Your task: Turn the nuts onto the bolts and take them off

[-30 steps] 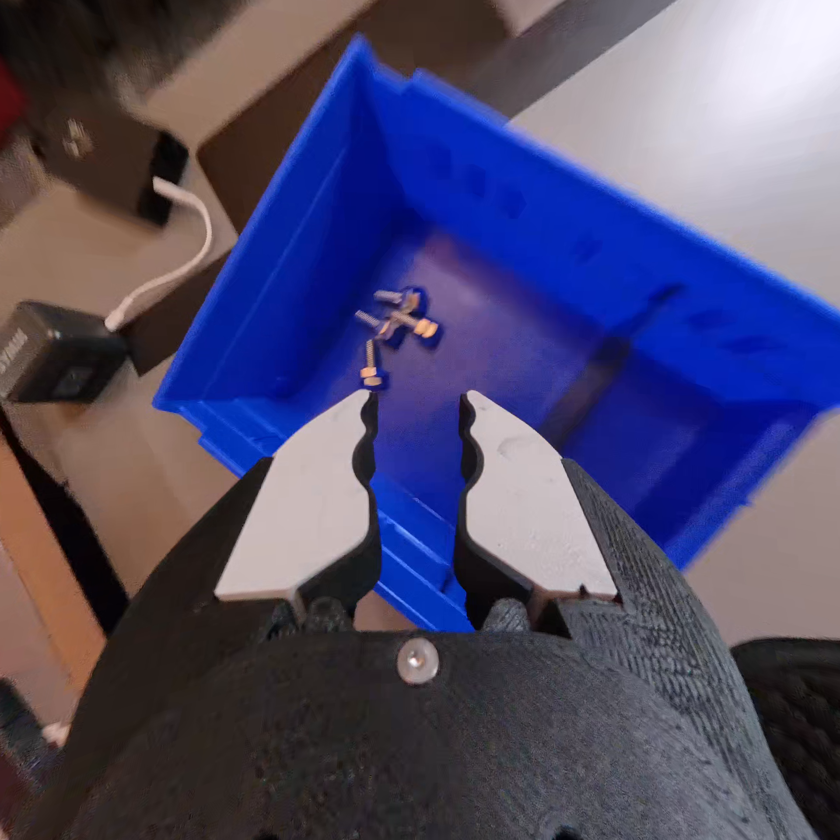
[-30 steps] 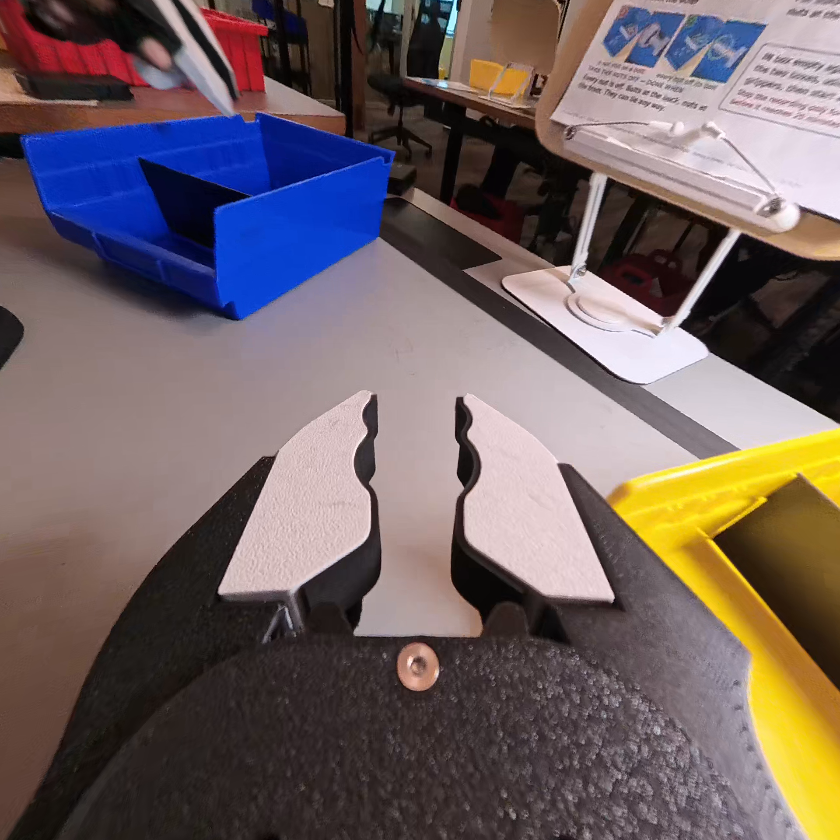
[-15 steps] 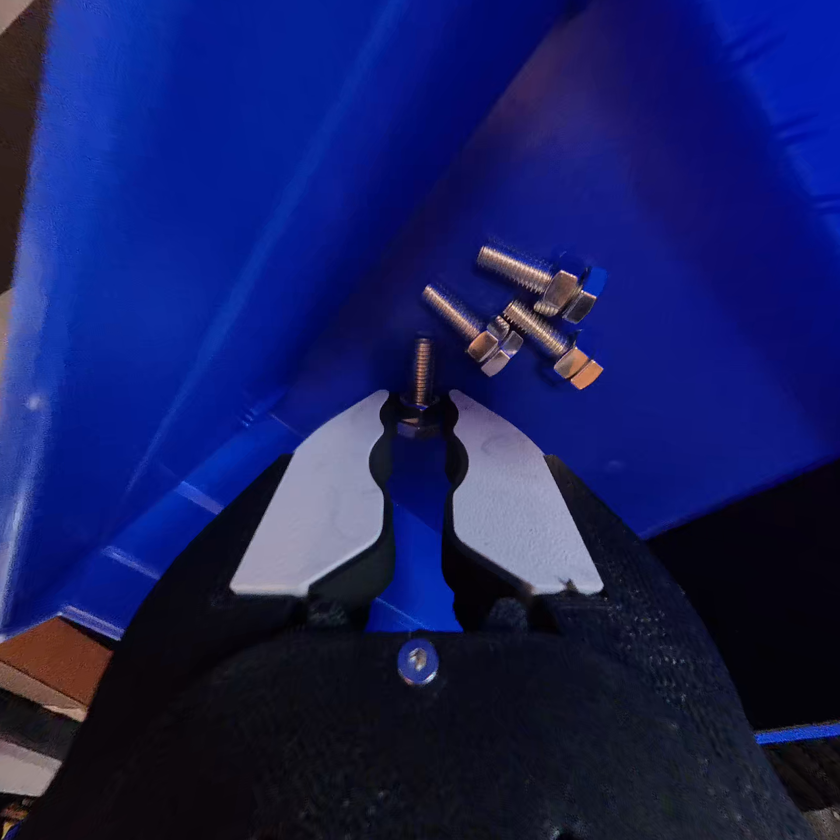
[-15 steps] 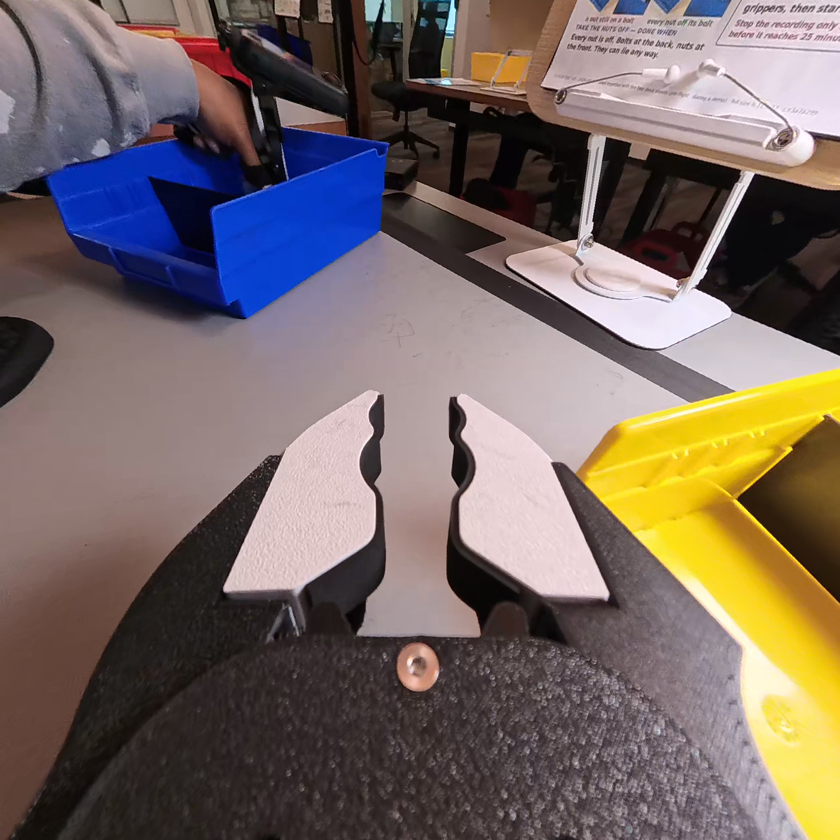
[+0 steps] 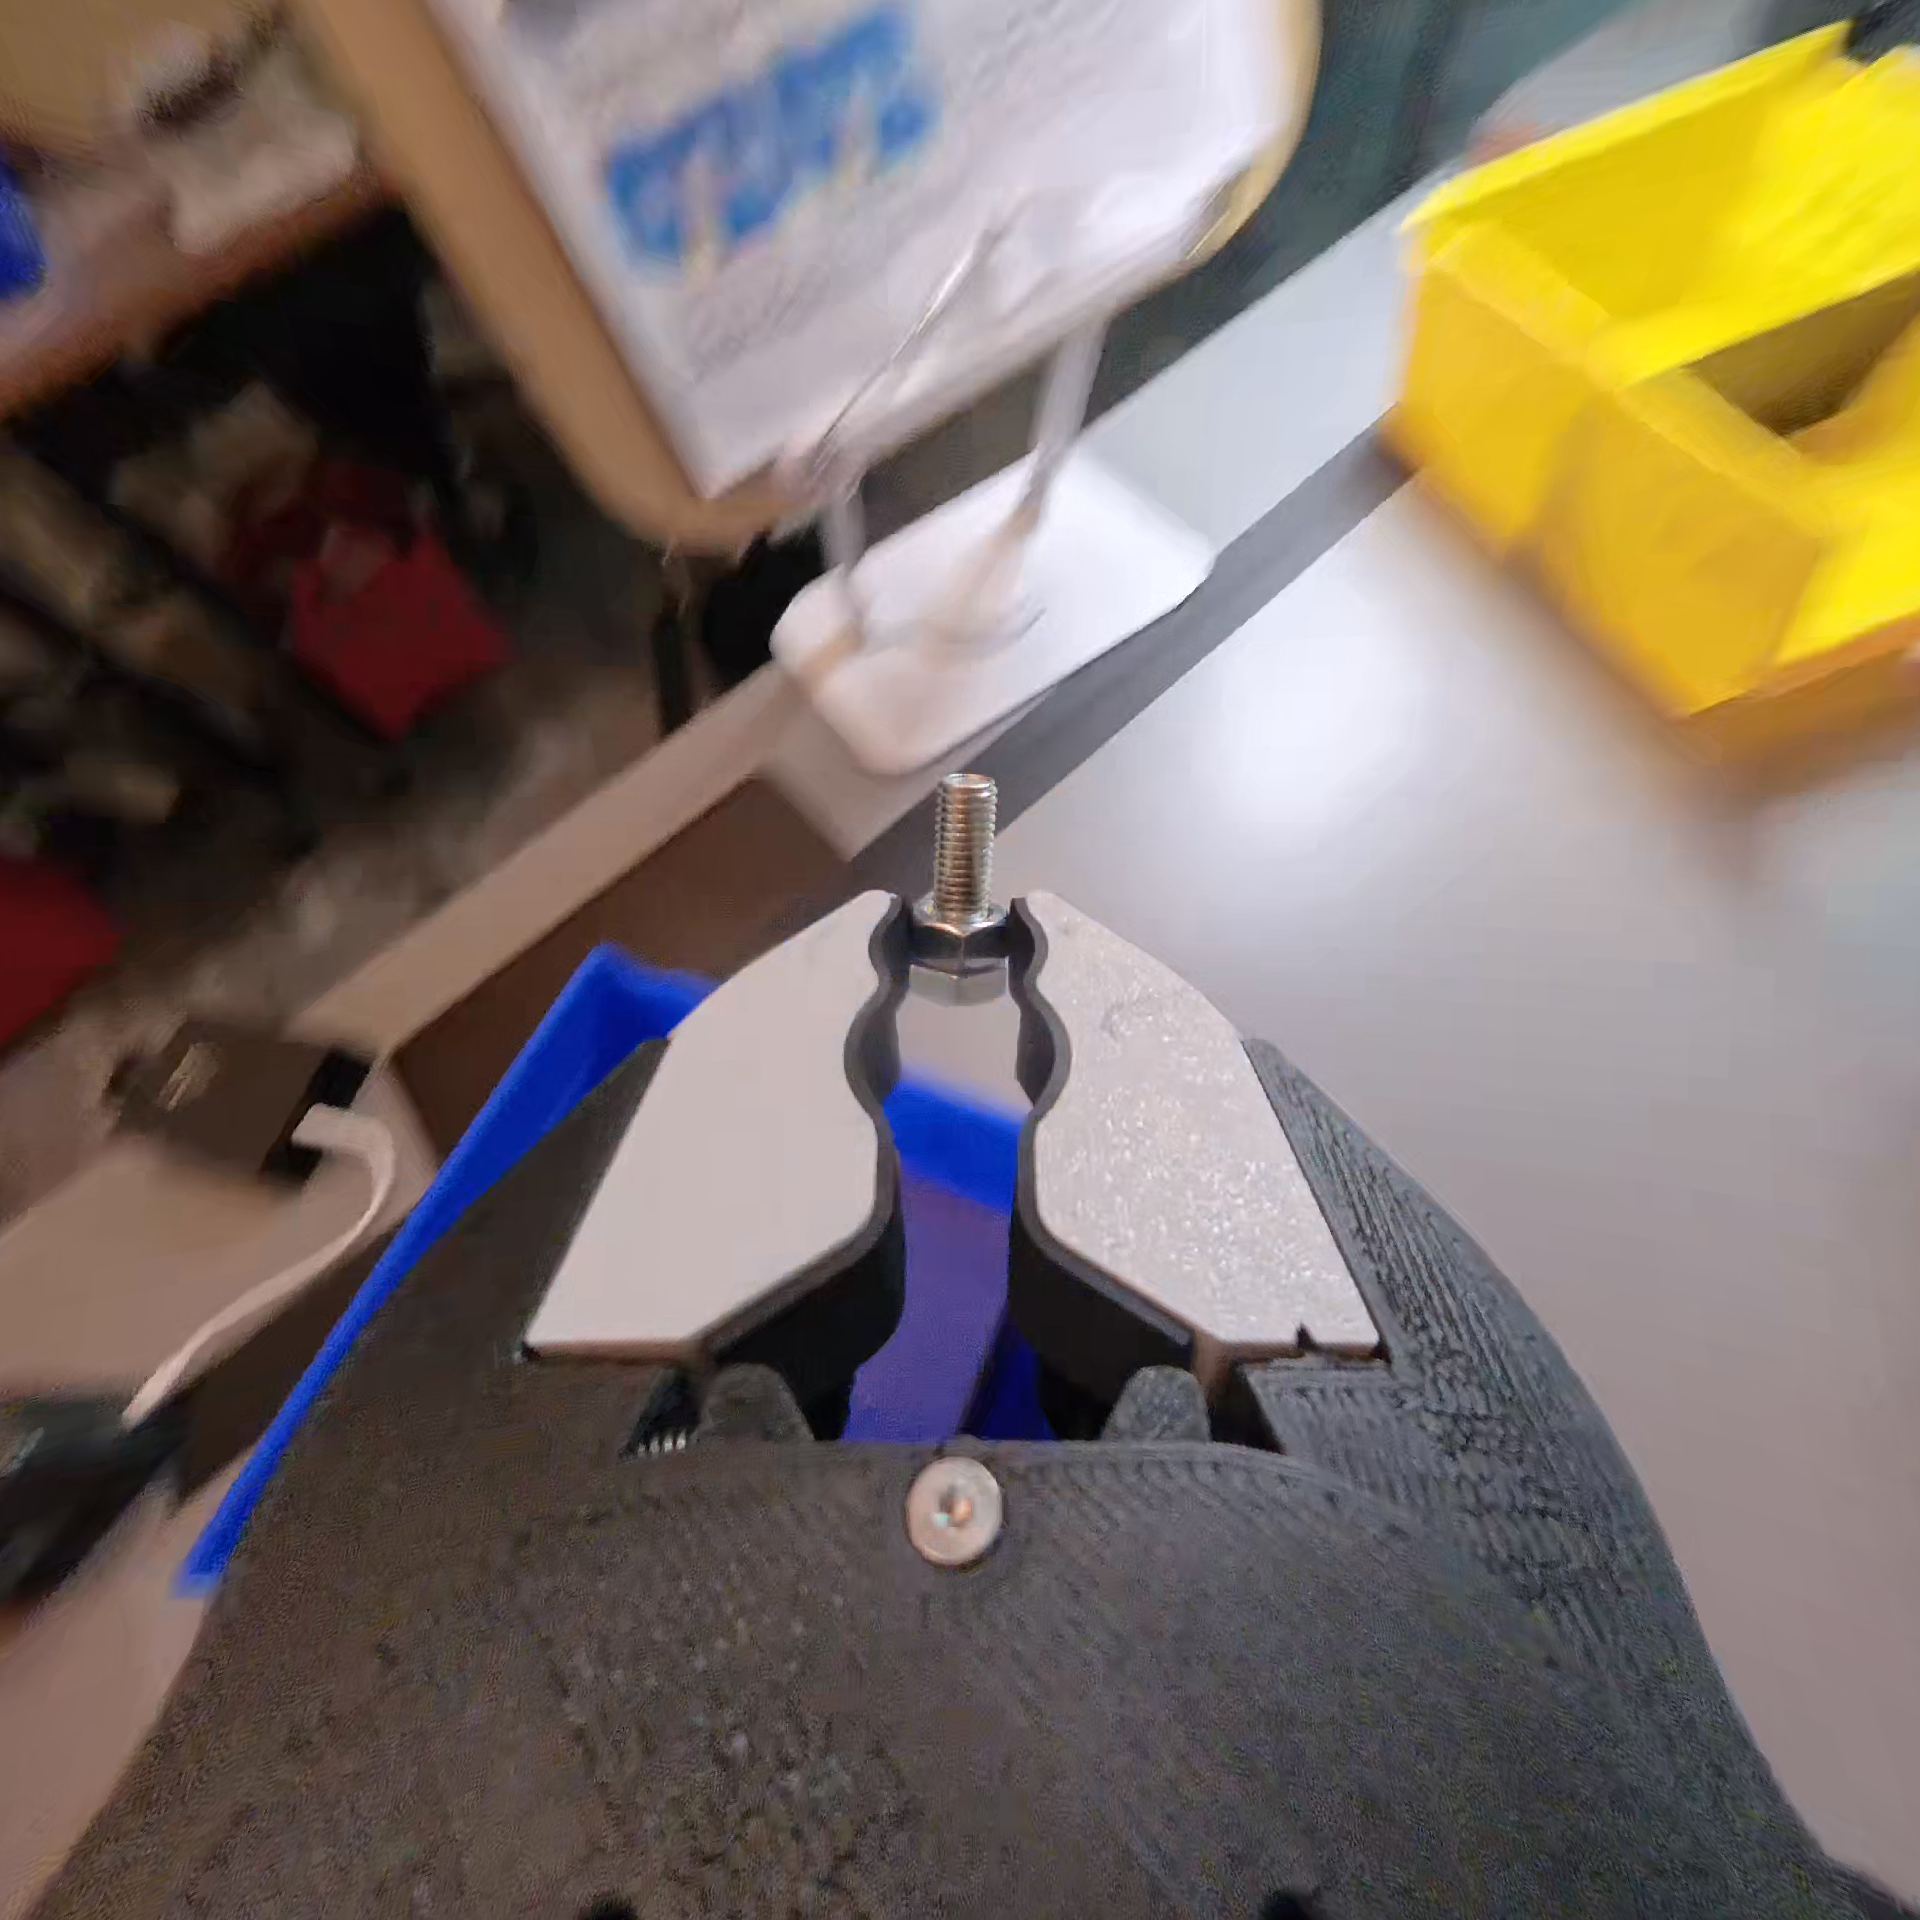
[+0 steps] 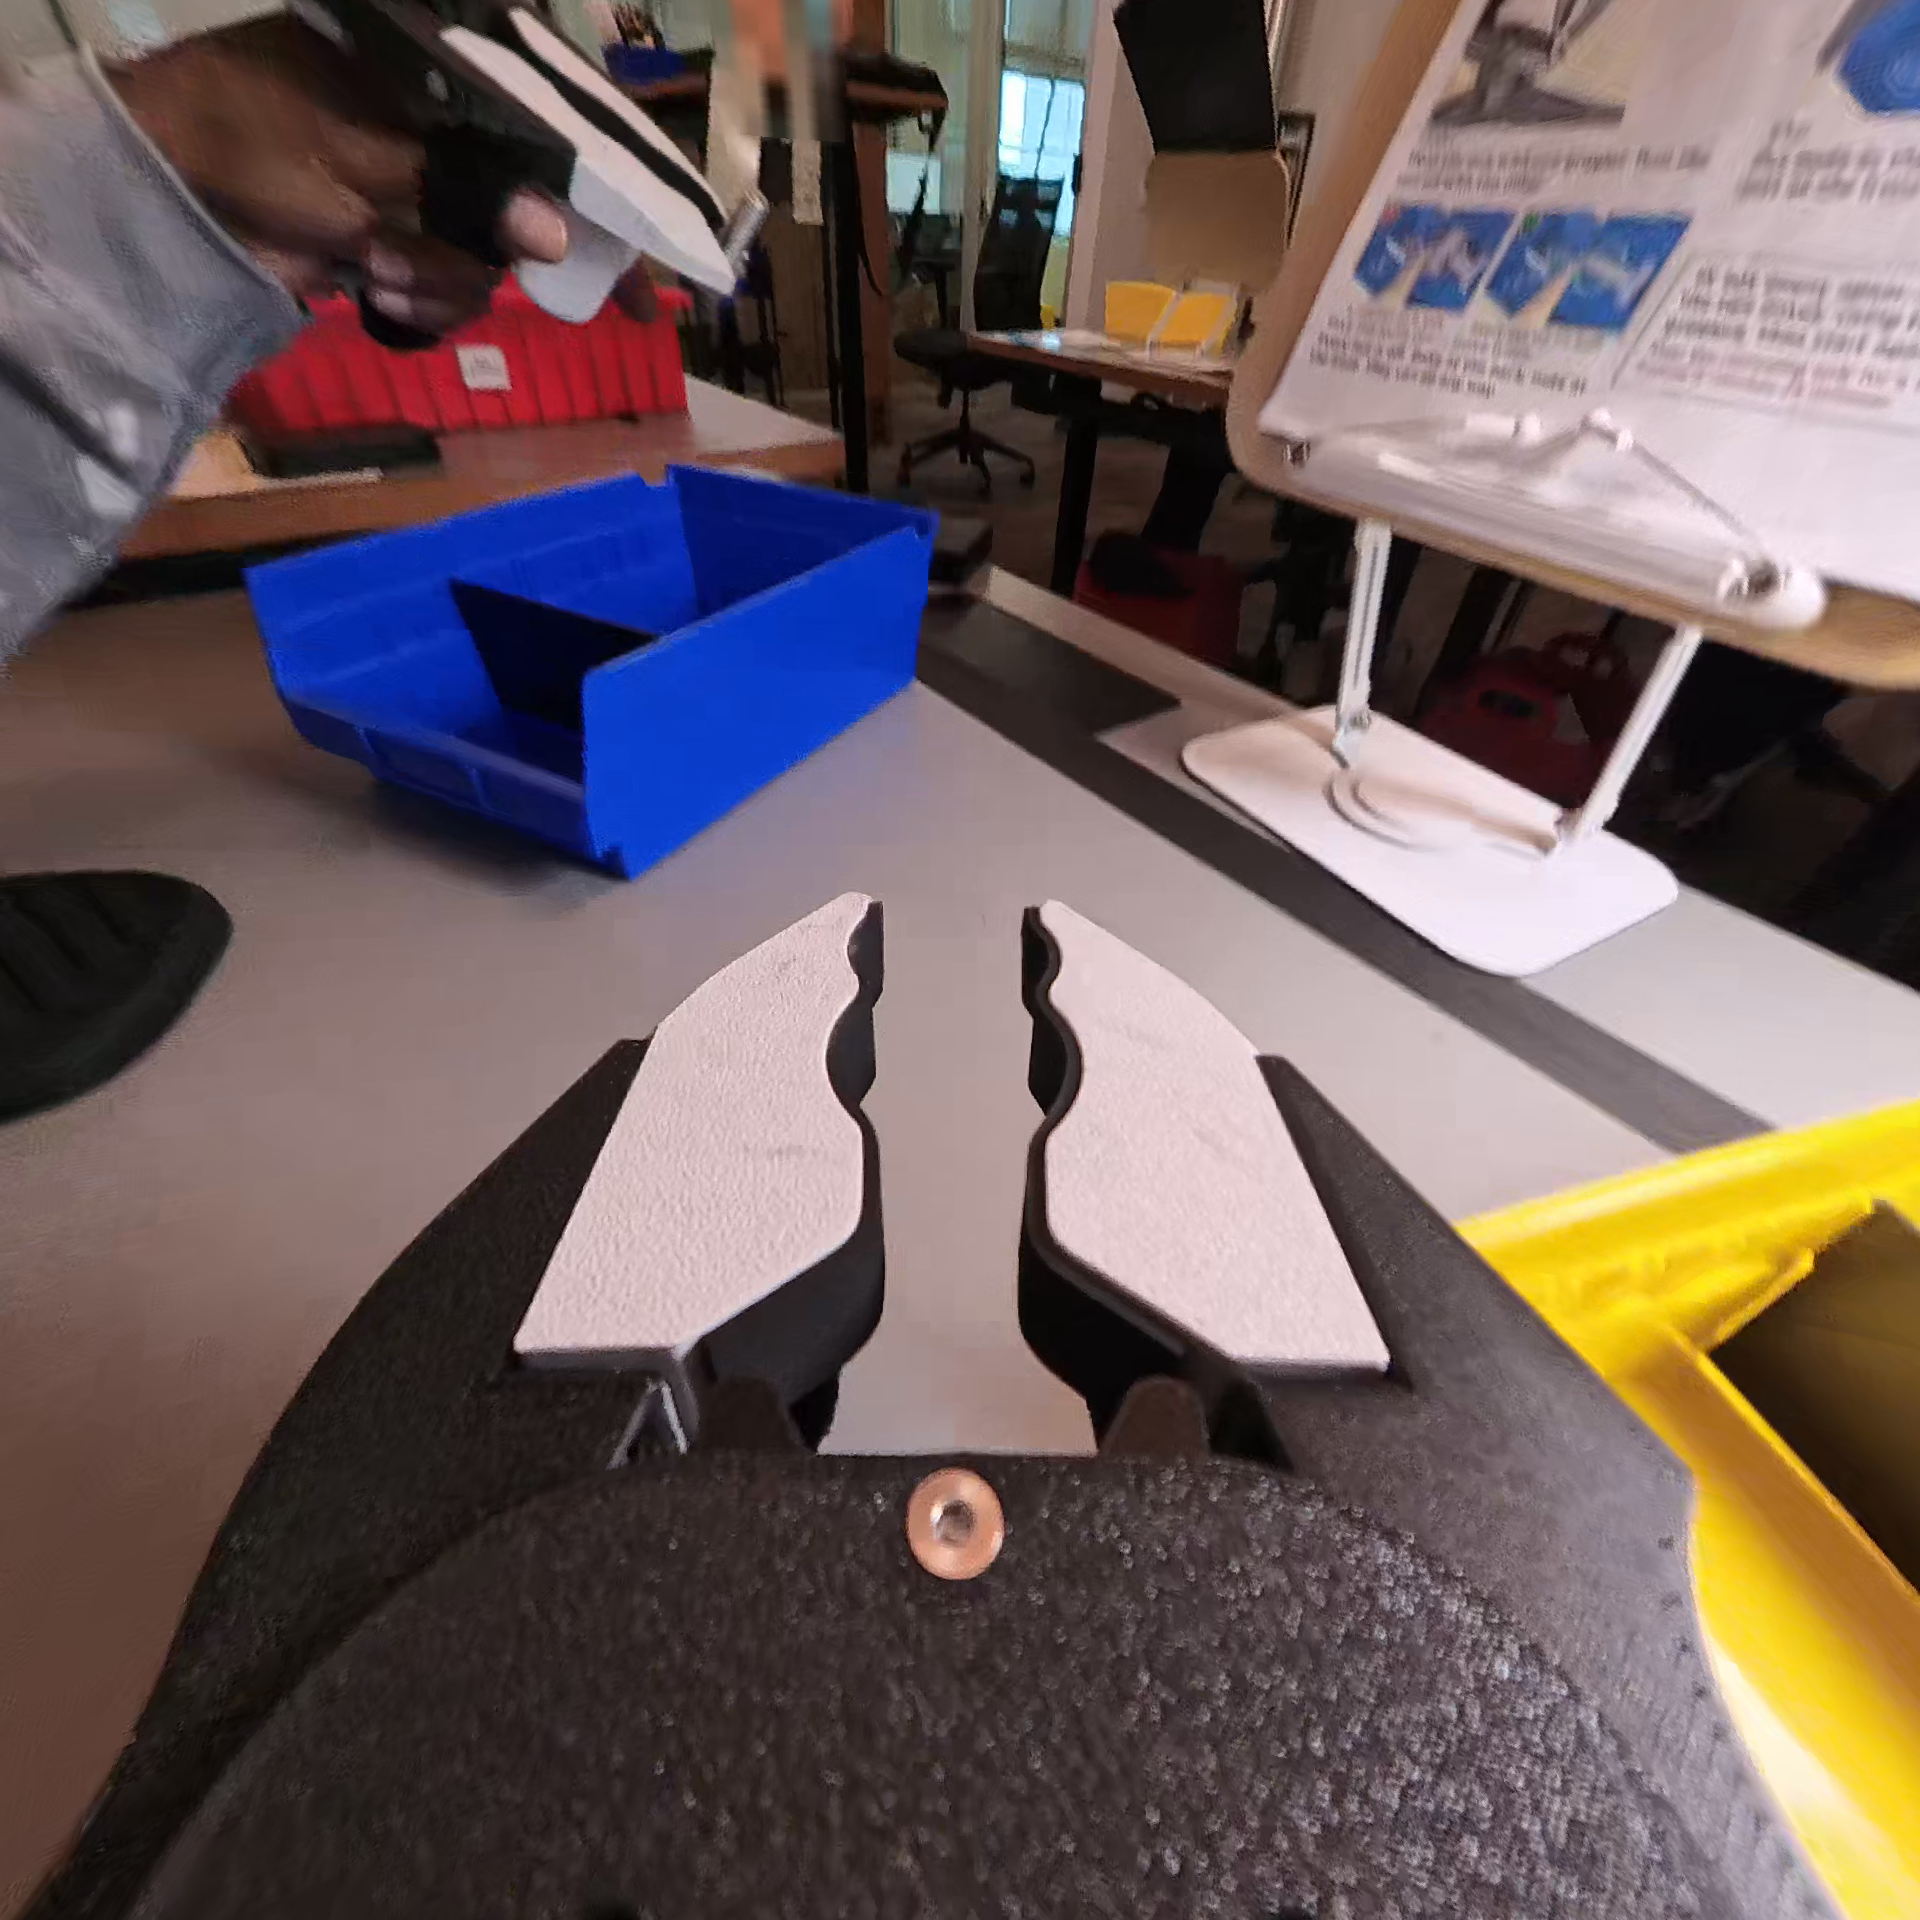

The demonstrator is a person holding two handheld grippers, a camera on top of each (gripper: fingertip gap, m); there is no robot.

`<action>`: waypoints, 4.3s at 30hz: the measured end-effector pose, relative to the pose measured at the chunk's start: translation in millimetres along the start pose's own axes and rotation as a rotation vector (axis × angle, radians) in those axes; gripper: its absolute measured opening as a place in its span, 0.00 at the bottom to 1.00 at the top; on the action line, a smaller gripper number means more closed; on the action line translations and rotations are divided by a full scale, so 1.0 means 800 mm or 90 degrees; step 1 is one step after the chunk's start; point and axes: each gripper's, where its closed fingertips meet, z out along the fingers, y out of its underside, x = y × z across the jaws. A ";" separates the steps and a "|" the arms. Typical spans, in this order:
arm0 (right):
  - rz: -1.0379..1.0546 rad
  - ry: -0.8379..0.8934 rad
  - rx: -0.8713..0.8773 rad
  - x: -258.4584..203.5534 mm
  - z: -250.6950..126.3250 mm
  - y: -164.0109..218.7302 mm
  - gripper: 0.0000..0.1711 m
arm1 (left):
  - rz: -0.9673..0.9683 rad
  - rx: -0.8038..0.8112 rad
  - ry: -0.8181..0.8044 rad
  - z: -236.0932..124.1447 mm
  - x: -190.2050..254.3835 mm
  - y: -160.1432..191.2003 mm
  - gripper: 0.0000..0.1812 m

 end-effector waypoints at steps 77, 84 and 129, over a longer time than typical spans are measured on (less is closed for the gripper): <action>0.036 -0.282 0.112 -0.065 -0.027 -0.161 0.06 | -0.118 0.465 0.569 -0.003 0.333 -0.103 0.10; 0.054 -0.273 0.142 -0.057 -0.027 -0.167 0.16 | -0.161 0.523 0.536 -0.007 0.322 -0.111 0.10; 0.100 -0.202 0.202 -0.024 -0.029 -0.173 0.07 | -0.132 0.570 0.519 -0.033 0.311 -0.120 0.10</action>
